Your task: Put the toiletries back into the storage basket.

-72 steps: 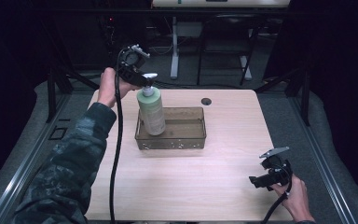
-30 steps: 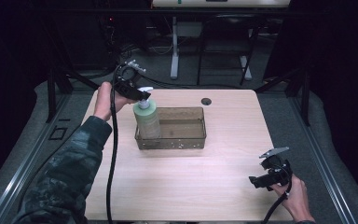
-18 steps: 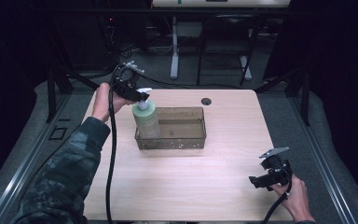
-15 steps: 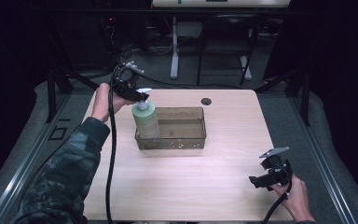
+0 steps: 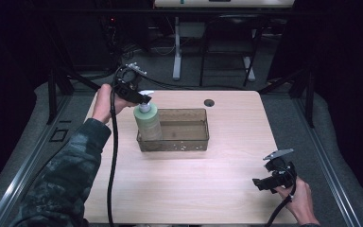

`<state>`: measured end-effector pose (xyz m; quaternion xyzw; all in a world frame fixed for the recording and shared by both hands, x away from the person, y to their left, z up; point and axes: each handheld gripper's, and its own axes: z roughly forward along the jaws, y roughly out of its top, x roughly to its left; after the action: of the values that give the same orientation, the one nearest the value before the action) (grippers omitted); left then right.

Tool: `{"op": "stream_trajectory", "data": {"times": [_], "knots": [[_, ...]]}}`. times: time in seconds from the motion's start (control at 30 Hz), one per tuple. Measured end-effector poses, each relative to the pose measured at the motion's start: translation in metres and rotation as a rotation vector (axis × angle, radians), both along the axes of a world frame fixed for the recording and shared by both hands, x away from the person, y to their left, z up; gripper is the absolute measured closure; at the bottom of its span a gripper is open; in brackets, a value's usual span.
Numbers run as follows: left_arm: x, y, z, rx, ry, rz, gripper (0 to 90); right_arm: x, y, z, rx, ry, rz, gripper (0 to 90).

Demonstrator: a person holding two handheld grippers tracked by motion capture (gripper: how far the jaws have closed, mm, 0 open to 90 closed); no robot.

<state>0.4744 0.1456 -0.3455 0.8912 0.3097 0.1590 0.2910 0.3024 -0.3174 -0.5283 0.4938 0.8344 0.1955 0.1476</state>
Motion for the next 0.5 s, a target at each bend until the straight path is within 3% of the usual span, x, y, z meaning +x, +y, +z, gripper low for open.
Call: {"op": "stream_trajectory", "data": {"times": [0.1,0.27,0.33,0.5], "knots": [[-0.0014,-0.0031,0.0012,0.024,0.009,-0.012,62.0,-0.0002,-0.0001,0.0005,0.004,-0.002,-0.002,3.8],[-0.0007,-0.0029,0.0003,0.008,0.023,-0.002,60.9,-0.0004,-0.0002,0.0009,0.003,-0.004,-0.001,3.8],[0.0004,-0.0029,-0.0017,0.014,0.035,0.016,53.2,-0.0004,-0.0004,0.0011,0.003,-0.007,-0.001,3.8],[0.0017,0.0012,-0.0034,-0.03,0.041,0.055,34.3,-0.0004,-0.0011,0.0013,-0.001,-0.009,-0.001,3.7]]}}
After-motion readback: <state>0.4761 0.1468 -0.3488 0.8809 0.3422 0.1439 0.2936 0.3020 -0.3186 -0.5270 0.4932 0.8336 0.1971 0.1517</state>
